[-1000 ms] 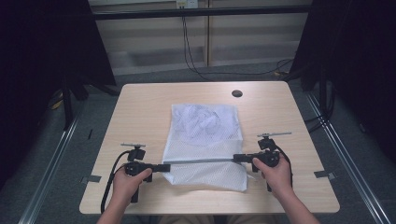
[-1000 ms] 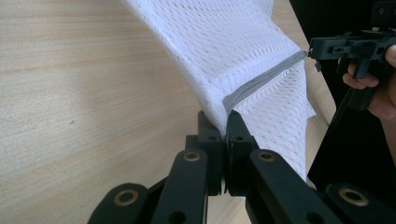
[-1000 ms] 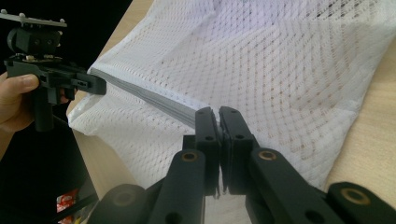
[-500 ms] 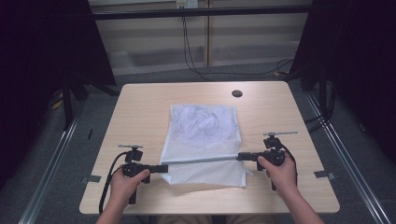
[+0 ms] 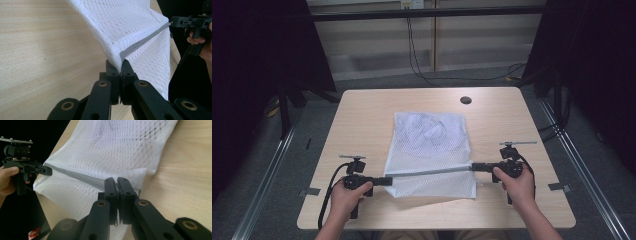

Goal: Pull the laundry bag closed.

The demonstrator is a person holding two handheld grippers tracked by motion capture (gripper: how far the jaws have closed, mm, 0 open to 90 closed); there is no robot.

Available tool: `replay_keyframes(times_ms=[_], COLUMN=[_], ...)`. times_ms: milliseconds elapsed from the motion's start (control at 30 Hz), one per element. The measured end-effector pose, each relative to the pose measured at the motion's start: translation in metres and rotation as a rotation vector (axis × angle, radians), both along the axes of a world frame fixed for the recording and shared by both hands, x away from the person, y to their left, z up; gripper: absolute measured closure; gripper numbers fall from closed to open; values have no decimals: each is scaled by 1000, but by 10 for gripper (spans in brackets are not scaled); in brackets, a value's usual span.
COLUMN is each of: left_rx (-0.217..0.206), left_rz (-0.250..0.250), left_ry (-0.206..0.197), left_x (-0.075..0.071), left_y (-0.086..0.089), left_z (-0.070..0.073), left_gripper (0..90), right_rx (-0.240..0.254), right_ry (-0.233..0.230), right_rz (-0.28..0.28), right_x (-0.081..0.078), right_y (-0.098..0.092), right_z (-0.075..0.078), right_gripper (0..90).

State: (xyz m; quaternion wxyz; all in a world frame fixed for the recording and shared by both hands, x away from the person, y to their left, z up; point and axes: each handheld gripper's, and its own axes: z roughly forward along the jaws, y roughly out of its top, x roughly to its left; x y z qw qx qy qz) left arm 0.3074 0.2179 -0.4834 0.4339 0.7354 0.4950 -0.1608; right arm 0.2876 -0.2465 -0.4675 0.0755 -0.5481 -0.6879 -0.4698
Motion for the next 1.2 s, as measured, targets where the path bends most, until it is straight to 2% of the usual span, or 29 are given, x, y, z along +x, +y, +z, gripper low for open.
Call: replay_keyframes(times_ms=[167, 233, 300, 333, 367, 400, 433, 533, 633, 733, 767, 833, 867, 933, 1033, 1100, 1200], left_rx=[-7, 1, 17, 6, 5, 3, 8, 0, -4, -4, 7, 63, 75, 90, 146, 147, 196], left_rz=[-5, -15, -20, -17, -12, 1, -7, 0, 19, 45, 46, 55, 57, 57, 40, 45, 62], left_ry=[10, -17, -46, -45, -60, -80, -85, -101, -147, -174, -189, -198, -202, -171, -180, -184, -218], left_x=[-1, -2, -3, -3, -3, -3, -3, -2, 0, 2, 2, 4, 5, 6, 8, 10, 14], left_y=[-1, -1, 0, 1, 2, 2, 2, 2, 3, 7, 8, 9, 9, 9, 7, 7, 7], left_z=[-1, 0, 2, 3, 3, 5, 7, 10, 12, 15, 16, 17, 16, 15, 13, 13, 11], left_gripper=[881, 867, 760, 714, 664, 588, 541, 475, 357, 260, 246, 201, 193, 186, 161, 159, 139], right_rx=[-15, -17, -26, -23, -18, -13, -13, -26, -48, -81, -86, -101, -110, -129, -138, -147, -171], right_ry=[-2, -6, -15, -22, -28, -29, -39, -48, -73, -107, -110, -120, -126, -135, -136, -136, -141], right_rz=[9, 6, -9, -12, -25, -35, -38, -47, -74, -93, -99, -107, -109, -107, -105, -106, -109], right_x=[1, 1, 1, 0, 0, 0, 0, -1, -1, 0, 0, 0, 0, 0, 0, 0, 0], right_y=[1, 1, 0, -1, -2, -3, -4, -4, -6, -8, -8, -8, -8, -8, -7, -7, -9], right_z=[0, 0, 1, 1, 2, 3, 4, 4, 4, 4, 4, 4, 4, 3, 2, 1, -1], right_gripper=[868, 865, 860, 837, 783, 762, 758, 678, 545, 457, 428, 388, 368, 344, 303, 293, 251])
